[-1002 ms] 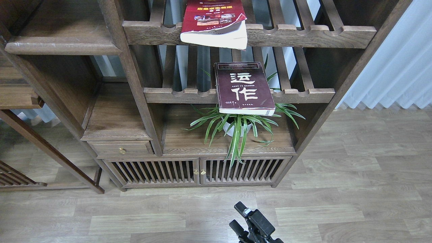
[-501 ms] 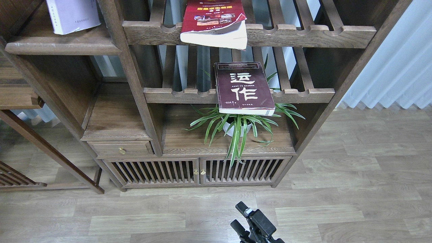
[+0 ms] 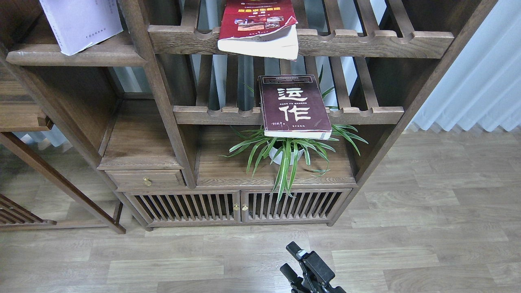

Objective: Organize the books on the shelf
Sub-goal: 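Place the white book flat on the upper shelf with the left gripper, then raise the right gripper and grasp the red book on the top shelf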

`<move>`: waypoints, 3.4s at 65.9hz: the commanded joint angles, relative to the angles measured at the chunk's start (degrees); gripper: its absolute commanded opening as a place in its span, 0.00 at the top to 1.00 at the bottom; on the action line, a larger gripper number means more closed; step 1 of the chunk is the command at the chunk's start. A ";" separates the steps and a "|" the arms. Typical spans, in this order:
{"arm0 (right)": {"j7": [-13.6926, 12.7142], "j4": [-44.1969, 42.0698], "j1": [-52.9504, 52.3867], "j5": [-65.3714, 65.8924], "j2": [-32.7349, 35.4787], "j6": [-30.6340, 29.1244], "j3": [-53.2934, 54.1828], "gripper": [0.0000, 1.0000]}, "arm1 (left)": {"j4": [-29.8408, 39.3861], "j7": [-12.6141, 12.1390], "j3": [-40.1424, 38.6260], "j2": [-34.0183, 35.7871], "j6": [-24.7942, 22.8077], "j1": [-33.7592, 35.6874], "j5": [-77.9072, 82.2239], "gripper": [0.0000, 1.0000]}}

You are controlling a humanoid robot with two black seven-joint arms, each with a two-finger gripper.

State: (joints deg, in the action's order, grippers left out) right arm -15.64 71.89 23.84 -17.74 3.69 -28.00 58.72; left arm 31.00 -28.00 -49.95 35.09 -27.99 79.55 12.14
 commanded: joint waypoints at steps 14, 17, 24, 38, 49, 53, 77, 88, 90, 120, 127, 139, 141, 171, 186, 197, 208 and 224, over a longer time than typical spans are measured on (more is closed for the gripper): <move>-0.09 0.00 -0.02 0.16 -0.09 0.00 -0.01 0.00 | 1.26 0.00 -2.61 1.82 -0.01 -0.53 -0.18 0.31; -0.09 0.00 -0.02 0.16 -0.18 0.00 -0.01 0.00 | 1.44 0.00 -3.40 1.82 -0.01 -0.62 -0.18 0.31; -0.09 0.09 -0.02 0.34 -0.44 0.00 -0.01 0.00 | 1.88 0.00 -4.10 1.91 -0.01 -0.62 -0.18 0.30; -0.09 0.00 -0.02 0.34 -0.35 0.00 -0.01 0.00 | 4.77 0.00 -5.60 2.96 -0.01 -0.62 -0.18 0.30; -0.09 0.09 -0.02 0.43 -0.53 0.00 -0.10 0.00 | 6.27 0.00 -5.60 4.37 -0.01 -0.53 -0.18 0.29; -0.09 0.00 -0.02 0.43 -0.62 0.00 -0.10 0.00 | 6.45 0.00 -5.69 5.07 -0.01 -0.53 -0.18 0.29; 0.00 0.00 -0.38 0.43 -0.62 0.00 -0.01 0.00 | 14.09 0.00 -6.74 9.20 -0.01 -6.51 -6.68 0.29; 0.00 0.00 -0.73 0.43 -0.70 0.00 0.08 0.00 | 17.61 0.00 -6.74 11.66 -0.01 -9.41 -8.71 0.28; 0.00 0.09 -0.82 0.43 -0.79 0.00 0.08 0.00 | 17.96 0.00 -6.74 12.19 -0.01 -10.02 -8.88 0.28; 2.90 5.09 -3.36 1.04 -3.52 0.00 5.71 0.01 | 23.58 0.00 -6.83 15.36 -0.01 -27.33 -21.01 0.27; 2.90 8.43 -4.68 3.32 -3.25 0.00 5.79 0.01 | 23.58 0.00 -6.83 15.36 -0.01 -30.24 -22.16 0.26; 2.99 13.88 -7.40 3.59 -3.08 0.00 6.58 0.01 | 23.76 0.00 -6.74 15.09 -0.01 -32.08 -22.68 0.25; 2.99 14.50 -7.84 3.59 -3.17 0.00 6.85 0.01 | 24.02 0.00 -6.74 15.01 -0.01 -32.44 -22.77 0.25; 6.15 20.39 -17.16 4.91 -3.69 4.97 6.85 0.01 | 28.86 0.00 -7.53 14.92 -0.01 -42.02 -23.21 0.24; 6.59 20.13 -25.16 6.67 -3.69 9.71 6.06 0.01 | 28.86 0.00 -10.34 13.95 -0.01 -49.75 -26.11 0.17; 7.73 18.81 -31.75 7.90 -3.69 24.74 6.06 0.01 | 28.86 0.00 -12.19 12.02 -0.01 -54.76 -26.90 0.10; 9.67 17.32 -38.34 8.51 -3.69 30.90 5.71 0.01 | 28.86 0.00 -15.96 10.26 -0.01 -59.59 -26.99 0.09; 9.75 15.03 -43.00 8.86 -3.69 34.86 5.27 0.01 | 28.24 0.00 -21.94 8.15 -0.01 -66.62 -27.08 0.07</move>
State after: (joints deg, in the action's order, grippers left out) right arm -5.98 87.29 -18.15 -8.92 0.00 5.78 64.24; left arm 59.41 -28.00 -69.28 44.63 -27.99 16.03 -14.93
